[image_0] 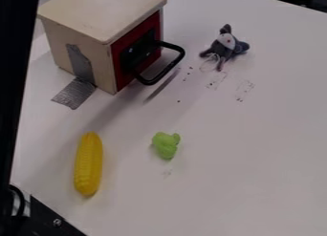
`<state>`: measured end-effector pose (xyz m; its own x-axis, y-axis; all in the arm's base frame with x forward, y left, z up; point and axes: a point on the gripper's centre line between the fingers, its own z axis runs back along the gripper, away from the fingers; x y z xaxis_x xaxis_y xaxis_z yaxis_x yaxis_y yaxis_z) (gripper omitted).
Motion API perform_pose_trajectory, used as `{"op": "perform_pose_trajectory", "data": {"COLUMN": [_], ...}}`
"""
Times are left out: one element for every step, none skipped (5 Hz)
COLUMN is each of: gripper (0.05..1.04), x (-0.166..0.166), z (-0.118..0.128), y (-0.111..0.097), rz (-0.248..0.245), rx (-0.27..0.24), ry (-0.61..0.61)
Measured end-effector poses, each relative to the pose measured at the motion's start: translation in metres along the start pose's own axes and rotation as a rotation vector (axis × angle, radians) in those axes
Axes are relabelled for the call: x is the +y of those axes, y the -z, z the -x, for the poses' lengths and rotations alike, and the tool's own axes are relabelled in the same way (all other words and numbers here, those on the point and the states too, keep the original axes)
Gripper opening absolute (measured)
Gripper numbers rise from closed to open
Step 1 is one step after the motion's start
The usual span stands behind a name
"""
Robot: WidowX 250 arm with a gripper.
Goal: Put the green object on the drawer
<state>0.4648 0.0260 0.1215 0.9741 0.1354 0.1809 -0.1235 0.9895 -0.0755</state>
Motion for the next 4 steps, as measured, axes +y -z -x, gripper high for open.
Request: {"op": "perform_pose_trajectory", "data": {"gripper": [0.999,0.999,0.999,0.999], "x": [0.001,-0.002,-0.021,-0.038], "z": [0.007,0.043,0.07,0.109], "y": [0.022,0.045,0.024,0.018], "rz": [-0.002,0.013,0.019,0.029], "rx": [0.055,0.133,0.1,0.101], "ry": [-0.002,-0.011,0.026,0.078]}}
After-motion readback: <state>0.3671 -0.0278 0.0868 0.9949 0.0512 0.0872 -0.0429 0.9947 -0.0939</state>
